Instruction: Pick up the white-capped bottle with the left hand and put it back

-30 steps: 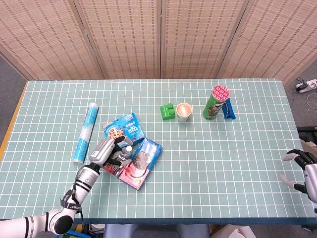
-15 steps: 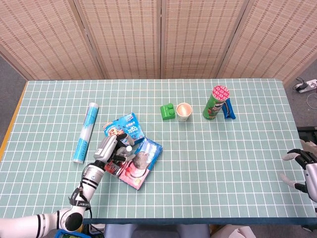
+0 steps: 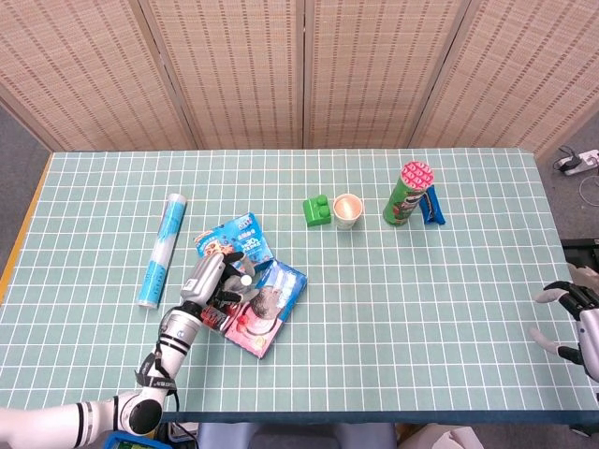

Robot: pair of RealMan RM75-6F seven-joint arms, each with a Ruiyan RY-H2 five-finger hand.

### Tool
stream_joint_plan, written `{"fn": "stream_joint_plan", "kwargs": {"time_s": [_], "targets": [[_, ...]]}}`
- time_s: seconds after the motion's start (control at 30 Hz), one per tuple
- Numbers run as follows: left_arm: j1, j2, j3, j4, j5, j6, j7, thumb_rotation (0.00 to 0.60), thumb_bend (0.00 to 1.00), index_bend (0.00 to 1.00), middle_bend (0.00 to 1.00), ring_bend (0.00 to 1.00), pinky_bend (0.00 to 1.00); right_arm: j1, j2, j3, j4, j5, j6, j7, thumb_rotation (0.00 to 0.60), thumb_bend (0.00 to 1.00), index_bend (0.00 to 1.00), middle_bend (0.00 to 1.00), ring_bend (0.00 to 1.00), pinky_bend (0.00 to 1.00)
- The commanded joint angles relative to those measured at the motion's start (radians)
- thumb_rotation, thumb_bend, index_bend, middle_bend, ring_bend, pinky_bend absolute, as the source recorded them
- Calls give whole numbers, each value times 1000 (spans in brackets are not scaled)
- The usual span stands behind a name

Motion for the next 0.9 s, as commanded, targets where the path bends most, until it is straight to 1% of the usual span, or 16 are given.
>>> {"fn": "stream_joint_plan", "kwargs": {"time_s": [0.03, 0.23, 0.63, 0.9], "targets": [[0, 0, 0, 0, -1, 1, 1, 600, 240, 699, 1000, 950, 1000, 0, 0, 0, 0, 0, 1, 1, 600, 98, 436, 372, 345, 585], [1, -11, -1, 4, -5, 18, 16, 600, 293, 724, 1000, 950, 1000, -2, 1, -1, 1, -2, 4, 3, 600, 99, 437, 372, 345, 585], [6, -17, 0, -1, 0, 39, 29, 600, 305, 783, 1000, 950, 1000, -2, 2, -1, 2, -3, 3, 7, 600, 98, 437, 372, 345, 585], [8, 1, -6, -33, -2, 56, 61, 600, 306, 815, 1000, 950, 1000, -1, 2, -1, 3, -2, 0, 5, 600, 99, 437, 372, 345, 585]]}}
